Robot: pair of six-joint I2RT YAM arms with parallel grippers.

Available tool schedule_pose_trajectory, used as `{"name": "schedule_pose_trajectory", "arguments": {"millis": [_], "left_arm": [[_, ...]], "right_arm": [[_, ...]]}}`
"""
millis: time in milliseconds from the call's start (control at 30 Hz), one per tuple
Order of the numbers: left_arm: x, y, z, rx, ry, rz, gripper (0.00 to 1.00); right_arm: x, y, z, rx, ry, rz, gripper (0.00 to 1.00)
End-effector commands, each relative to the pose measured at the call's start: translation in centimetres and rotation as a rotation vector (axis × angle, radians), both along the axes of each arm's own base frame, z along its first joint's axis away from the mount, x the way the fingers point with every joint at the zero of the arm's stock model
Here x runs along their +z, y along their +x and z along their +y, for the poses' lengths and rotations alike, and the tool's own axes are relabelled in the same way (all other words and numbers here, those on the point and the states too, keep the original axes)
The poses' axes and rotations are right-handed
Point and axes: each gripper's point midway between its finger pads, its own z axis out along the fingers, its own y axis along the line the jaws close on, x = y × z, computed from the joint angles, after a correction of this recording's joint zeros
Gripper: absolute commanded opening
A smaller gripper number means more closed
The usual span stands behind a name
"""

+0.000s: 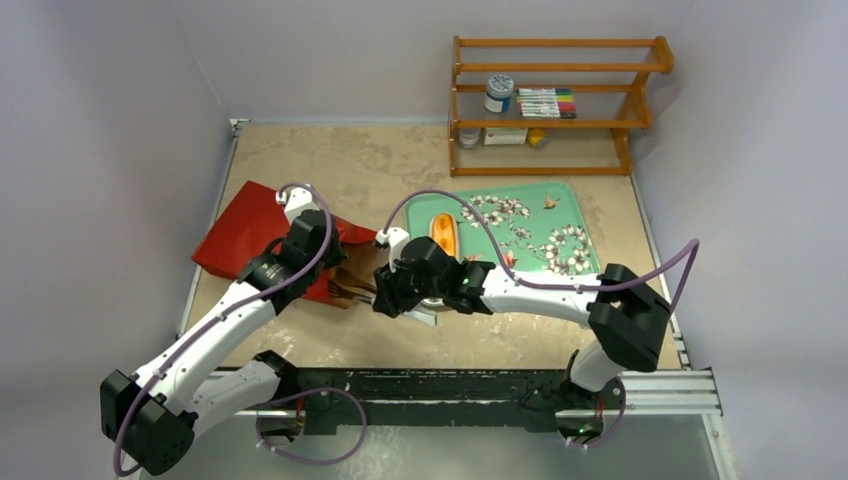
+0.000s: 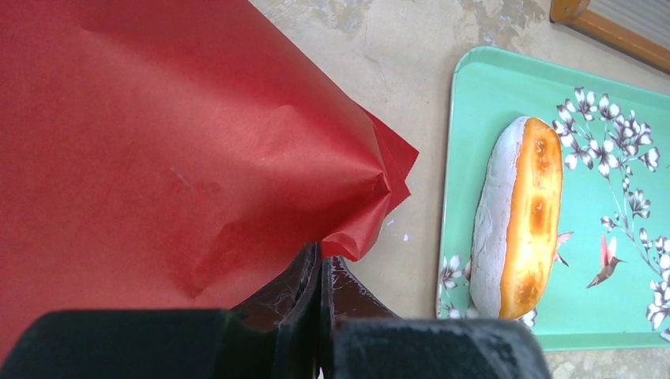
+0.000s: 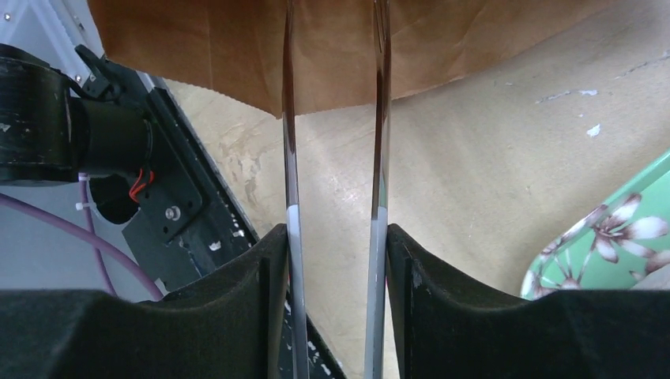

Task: Take the fake bread out of the paper bag
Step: Take out the fake bread from the paper bag.

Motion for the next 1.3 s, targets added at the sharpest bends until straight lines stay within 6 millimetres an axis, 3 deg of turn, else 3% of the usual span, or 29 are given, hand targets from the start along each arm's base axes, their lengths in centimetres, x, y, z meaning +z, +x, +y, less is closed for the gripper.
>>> {"name": "schedule_pose_trajectory", "arguments": {"millis": [0,500,867,1267], "left_arm": [[0.8,0.5,-0.8,0.004,-0.054,-0.04,0.0],[0.2,0.3,-1.9,-0.016,-0.083,-0.039,0.0],[-0.1,0.5,-3.1,-0.045,-0.094,-0.035,0.0],[-1.3,0.2,-3.9,-0.073,-0.084,-0.012,0.0]], "right_arm": [[2.2,0.5,2.0,-0.012,0.095,0.028,0.48],[0.8,2.2,1.1,-0.086,0.135,0.19,0.47],[0.3,4.1,2.5,-0.076,0.157,0.221,0.47],[2.8,4.7,4.0,-0.032,0.292,0.264,0.47]]}}
